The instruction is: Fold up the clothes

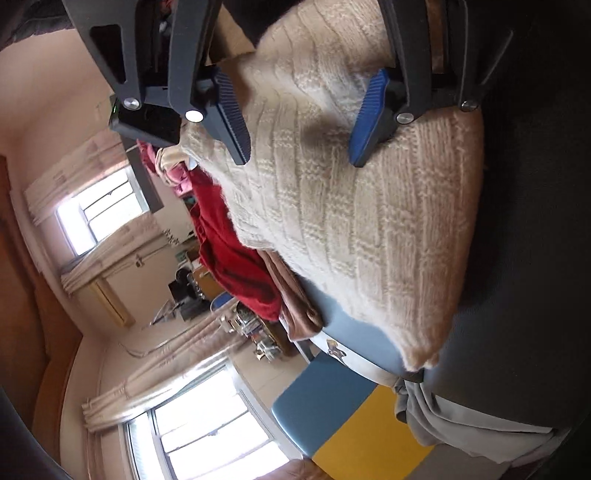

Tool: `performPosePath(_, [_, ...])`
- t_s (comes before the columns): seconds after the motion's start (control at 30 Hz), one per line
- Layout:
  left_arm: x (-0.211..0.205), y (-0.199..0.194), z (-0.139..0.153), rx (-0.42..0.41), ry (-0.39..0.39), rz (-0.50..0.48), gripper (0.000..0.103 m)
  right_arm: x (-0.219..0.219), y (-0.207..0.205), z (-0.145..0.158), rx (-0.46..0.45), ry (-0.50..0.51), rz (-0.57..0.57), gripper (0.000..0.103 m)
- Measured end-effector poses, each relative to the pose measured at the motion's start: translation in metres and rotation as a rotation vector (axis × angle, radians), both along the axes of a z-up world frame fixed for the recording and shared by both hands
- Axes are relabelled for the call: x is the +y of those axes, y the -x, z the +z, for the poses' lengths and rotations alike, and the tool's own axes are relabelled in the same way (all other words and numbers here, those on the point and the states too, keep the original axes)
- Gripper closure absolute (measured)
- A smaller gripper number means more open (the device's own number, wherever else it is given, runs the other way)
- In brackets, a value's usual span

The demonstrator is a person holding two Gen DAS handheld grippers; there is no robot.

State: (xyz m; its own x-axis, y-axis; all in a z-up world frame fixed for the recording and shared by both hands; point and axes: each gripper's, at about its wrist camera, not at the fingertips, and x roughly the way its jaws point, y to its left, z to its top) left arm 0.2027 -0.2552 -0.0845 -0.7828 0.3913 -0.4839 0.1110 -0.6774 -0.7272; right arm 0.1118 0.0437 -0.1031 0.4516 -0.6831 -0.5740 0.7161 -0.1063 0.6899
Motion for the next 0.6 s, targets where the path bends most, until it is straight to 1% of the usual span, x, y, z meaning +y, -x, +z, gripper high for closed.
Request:
performPosePath(0.07, [0.005, 0.001, 0.005, -0.009, 0.045, -0.001, 0.047, 0.019, 0.008, 0.012, -0.009, 0.009, -0.101, 0.018])
performPosePath(0.13, [0.009, 0.0, 0.011, -0.011, 0.081, -0.004, 0.047, 0.033, 0.012, 0.036, 0.051, 0.058, -0.176, 0.015])
performPosePath(0.17, [0.009, -0.002, 0.013, -0.009, 0.085, -0.005, 0.046, 0.039, 0.015, 0.047, 0.081, 0.08, -0.216, 0.012])
performPosePath(0.2, [0.009, -0.004, 0.015, -0.005, 0.082, -0.003, 0.046, 0.04, 0.021, 0.055, 0.113, 0.095, -0.267, 0.003])
performPosePath(0.23, [0.009, -0.005, 0.017, 0.001, 0.076, 0.0, 0.045, 0.041, 0.028, 0.062, 0.141, 0.107, -0.319, 0.0])
performPosePath(0.33, [0.011, -0.013, 0.02, 0.018, 0.062, 0.007, 0.044, 0.027, 0.053, 0.069, 0.187, 0.096, -0.478, 0.0])
performPosePath(0.37, [0.012, -0.016, 0.021, 0.019, 0.066, 0.009, 0.044, 0.017, 0.062, 0.067, 0.179, 0.075, -0.51, 0.0])
performPosePath(0.47, [0.016, -0.027, 0.024, 0.035, 0.096, 0.01, 0.044, -0.006, 0.08, 0.059, 0.154, 0.03, -0.538, 0.0])
performPosePath(0.53, [0.019, -0.034, 0.026, 0.051, 0.113, 0.005, 0.043, -0.032, 0.084, 0.05, 0.182, -0.025, -0.527, 0.017])
performPosePath(0.57, [0.021, -0.036, 0.027, 0.061, 0.123, -0.003, 0.043, -0.039, 0.084, 0.048, 0.173, -0.035, -0.529, 0.053])
performPosePath(0.6, [0.022, -0.039, 0.027, 0.07, 0.135, -0.011, 0.043, -0.045, 0.084, 0.046, 0.17, -0.047, -0.529, 0.067])
